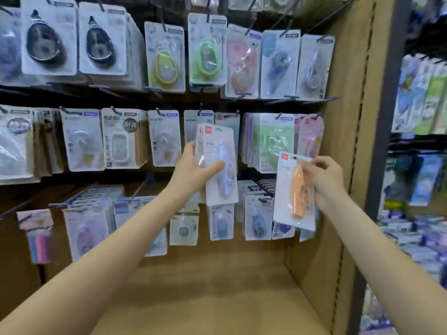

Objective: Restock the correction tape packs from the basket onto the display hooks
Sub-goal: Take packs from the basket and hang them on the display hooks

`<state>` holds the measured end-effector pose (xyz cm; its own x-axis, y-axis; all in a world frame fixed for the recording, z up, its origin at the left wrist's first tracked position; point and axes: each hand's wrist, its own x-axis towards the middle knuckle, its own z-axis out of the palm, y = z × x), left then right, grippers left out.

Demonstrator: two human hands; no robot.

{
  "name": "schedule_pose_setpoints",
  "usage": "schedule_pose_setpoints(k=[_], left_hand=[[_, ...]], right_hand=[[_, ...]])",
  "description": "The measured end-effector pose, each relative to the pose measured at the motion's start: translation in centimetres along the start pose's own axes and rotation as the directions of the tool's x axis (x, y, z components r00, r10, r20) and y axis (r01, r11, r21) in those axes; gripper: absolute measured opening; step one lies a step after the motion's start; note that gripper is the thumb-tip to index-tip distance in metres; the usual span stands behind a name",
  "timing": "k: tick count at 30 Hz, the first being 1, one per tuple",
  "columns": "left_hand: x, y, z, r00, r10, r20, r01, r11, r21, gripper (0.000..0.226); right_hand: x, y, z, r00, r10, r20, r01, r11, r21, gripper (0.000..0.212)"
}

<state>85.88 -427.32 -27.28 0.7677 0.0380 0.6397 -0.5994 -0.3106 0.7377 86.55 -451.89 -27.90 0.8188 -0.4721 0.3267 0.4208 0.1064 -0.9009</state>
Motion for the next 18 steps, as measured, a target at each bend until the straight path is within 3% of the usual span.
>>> schedule_pose_setpoints(k=[2, 5, 10, 13, 18], left_hand=[[0.7, -0.2, 0.5, 1.000, -0.012, -0.024, 0.012, 1.000, -0.002, 0.063], [1.2, -0.9, 0.2, 0.996, -0.035, -0.076, 0.034, 0.999, -0.024, 0.054], [1.3, -1.7, -1.9, 0.992, -0.038, -0.123, 0.039, 0.999, 0.002, 0.065], [1.4, -1.6, -3.1, 0.995, -0.027, -0.095, 0.032, 0.999, 0.045, 0.064], [1.4, -1.9, -4.3, 0.999, -0.009, -0.045, 0.011, 0.999, 0.042, 0.063]], right_hand=[[0.5, 0.0, 0.4, 0.999, -0.007, 0.033, 0.007, 1.000, 0.001, 0.016], [1.1, -0.5, 2.3, 0.984, -0.126, 0.126, 0.129, 0.992, -0.013, 0.015], [2.1, -2.3, 8.4, 0.868, -0.410, 0.281, 0.443, 0.894, -0.065, 0.014], [3.2, -3.0, 12.2, 0.844, -0.482, 0.236, 0.503, 0.863, -0.037, 0.013], [5.2, -2.0, 14.3, 0.869, -0.458, 0.186, 0.489, 0.854, -0.177, 0.006]])
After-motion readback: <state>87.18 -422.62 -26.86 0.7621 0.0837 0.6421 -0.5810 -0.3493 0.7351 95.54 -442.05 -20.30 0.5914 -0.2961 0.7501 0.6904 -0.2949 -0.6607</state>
